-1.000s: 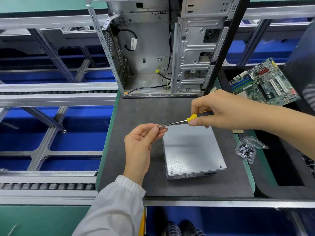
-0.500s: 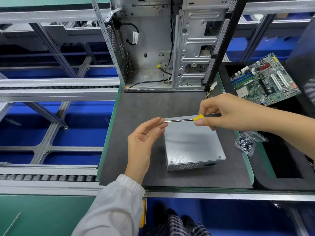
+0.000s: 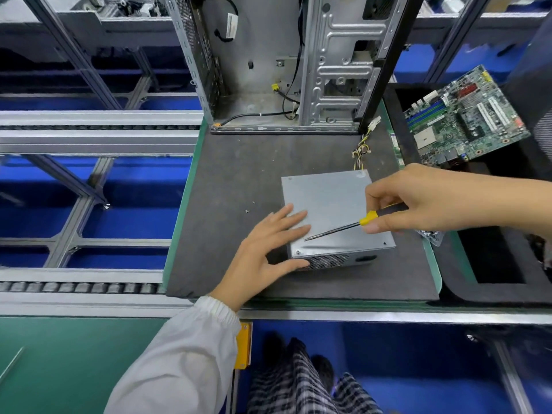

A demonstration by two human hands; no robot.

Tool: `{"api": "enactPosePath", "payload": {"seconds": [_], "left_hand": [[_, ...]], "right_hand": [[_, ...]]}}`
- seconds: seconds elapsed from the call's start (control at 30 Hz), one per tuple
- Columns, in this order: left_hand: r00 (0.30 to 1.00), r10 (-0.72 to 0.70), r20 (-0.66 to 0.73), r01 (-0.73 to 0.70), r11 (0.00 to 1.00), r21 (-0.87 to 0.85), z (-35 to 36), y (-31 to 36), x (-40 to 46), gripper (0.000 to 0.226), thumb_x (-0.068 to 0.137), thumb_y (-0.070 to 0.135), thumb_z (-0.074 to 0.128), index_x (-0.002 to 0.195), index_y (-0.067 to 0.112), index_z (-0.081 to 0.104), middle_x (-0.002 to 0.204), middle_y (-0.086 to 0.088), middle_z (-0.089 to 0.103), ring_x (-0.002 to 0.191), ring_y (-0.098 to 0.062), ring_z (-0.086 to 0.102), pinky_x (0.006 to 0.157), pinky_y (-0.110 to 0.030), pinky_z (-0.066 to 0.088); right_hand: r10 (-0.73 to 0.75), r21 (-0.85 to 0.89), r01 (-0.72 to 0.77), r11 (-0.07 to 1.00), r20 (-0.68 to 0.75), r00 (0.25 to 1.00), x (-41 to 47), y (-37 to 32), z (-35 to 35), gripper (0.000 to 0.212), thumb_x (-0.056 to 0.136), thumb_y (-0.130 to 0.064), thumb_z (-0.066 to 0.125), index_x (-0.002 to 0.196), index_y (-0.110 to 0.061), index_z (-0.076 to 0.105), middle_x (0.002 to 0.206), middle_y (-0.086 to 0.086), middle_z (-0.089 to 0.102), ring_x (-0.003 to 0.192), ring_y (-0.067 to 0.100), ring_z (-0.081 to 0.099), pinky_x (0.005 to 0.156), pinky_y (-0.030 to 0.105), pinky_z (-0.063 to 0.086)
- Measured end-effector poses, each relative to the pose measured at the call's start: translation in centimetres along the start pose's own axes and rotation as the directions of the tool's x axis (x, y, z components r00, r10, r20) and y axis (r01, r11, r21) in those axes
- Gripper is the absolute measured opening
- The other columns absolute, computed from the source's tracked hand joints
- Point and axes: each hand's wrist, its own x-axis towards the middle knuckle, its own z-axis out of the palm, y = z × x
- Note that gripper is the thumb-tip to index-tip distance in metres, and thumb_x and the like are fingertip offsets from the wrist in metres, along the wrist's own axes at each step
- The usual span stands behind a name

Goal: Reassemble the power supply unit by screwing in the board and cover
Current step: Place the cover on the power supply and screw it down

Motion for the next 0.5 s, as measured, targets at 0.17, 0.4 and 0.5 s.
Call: {"api": "enactPosePath", "payload": {"seconds": [0.17, 0.4, 0.5], "left_hand": [[1.0, 0.005, -0.013, -0.006, 0.999, -0.048, 0.3, -0.2, -0.1, 0.052, 0.083, 0.014, 0.076, 0.131, 0.007, 0.06, 0.145, -0.003, 0.051, 0.145, -0.015, 0.033, 0.119, -0.033, 0.028], [0.999, 0.003, -0.032, -0.006, 0.997, -0.072, 0.6, 0.0, -0.2, 0.05, 0.085, 0.016, 0.072, 0.133, 0.009, 0.058, 0.145, -0.001, 0.05, 0.145, -0.013, 0.032, 0.118, -0.026, 0.026], [1.0, -0.001, -0.018, 0.0, 0.998, -0.065, 0.5, -0.1, -0.2, 0.05, 0.085, 0.017, 0.071, 0.133, 0.01, 0.058, 0.146, 0.001, 0.049, 0.145, -0.011, 0.031, 0.118, -0.024, 0.025]], "right_hand": [[-0.04, -0.102, 0.041, 0.994, 0.01, 0.999, 0.4, -0.4, -0.1, 0.029, 0.079, -0.057, 0.059, 0.071, -0.03, 0.052, 0.057, -0.019, 0.058, 0.055, 0.003, 0.05, 0.052, 0.021, 0.038], [-0.037, -0.253, 0.049, 0.966, 0.053, 0.998, 0.9, -0.7, -0.1, 0.032, 0.079, -0.062, 0.054, 0.073, -0.032, 0.047, 0.065, -0.033, 0.053, 0.062, -0.004, 0.049, 0.051, 0.024, 0.031], [-0.041, -0.295, 0.058, 0.954, 0.064, 0.997, 1.1, -1.1, -0.2, 0.033, 0.08, -0.063, 0.054, 0.073, -0.032, 0.046, 0.065, -0.032, 0.054, 0.061, -0.004, 0.049, 0.051, 0.025, 0.031]]}}
